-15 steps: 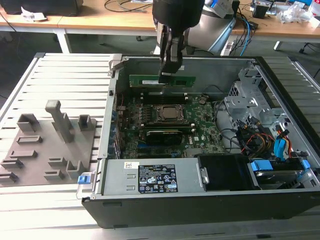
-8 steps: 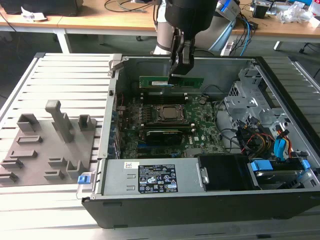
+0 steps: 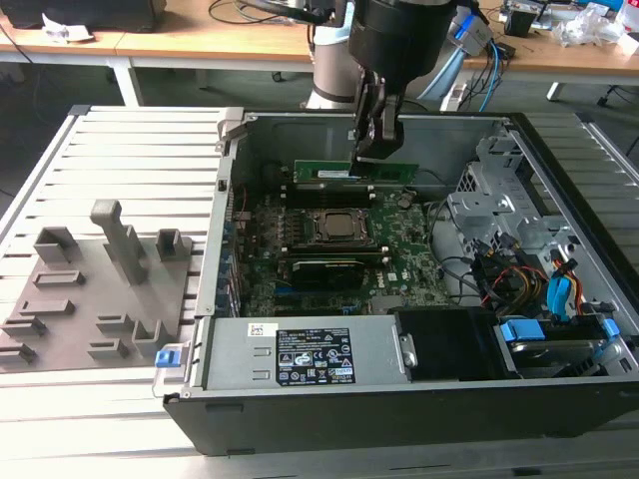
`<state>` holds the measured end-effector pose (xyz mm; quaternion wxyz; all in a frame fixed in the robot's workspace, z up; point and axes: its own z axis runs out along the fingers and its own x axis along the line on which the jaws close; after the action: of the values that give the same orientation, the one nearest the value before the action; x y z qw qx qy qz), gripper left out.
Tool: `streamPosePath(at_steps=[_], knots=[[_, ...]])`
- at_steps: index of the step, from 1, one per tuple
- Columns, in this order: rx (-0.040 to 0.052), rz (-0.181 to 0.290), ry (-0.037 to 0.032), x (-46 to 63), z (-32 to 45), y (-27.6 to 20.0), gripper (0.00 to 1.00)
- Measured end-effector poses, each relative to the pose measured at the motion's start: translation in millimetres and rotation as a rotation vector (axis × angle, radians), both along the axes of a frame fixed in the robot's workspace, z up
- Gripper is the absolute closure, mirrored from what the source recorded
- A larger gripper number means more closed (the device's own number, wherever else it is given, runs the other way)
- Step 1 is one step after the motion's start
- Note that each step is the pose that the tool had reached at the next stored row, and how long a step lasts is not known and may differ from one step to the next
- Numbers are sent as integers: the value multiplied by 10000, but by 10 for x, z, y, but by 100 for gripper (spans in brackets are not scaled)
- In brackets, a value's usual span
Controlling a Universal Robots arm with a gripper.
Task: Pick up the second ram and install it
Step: 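Pick up the second ram and move it above second insertion slot, then insert the second ram into the second slot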
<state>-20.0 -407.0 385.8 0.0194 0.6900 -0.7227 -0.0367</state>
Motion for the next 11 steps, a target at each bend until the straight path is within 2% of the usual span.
streamPosePath(at_steps=[11], knots=[[0,0,1,10,-11,0,87]])
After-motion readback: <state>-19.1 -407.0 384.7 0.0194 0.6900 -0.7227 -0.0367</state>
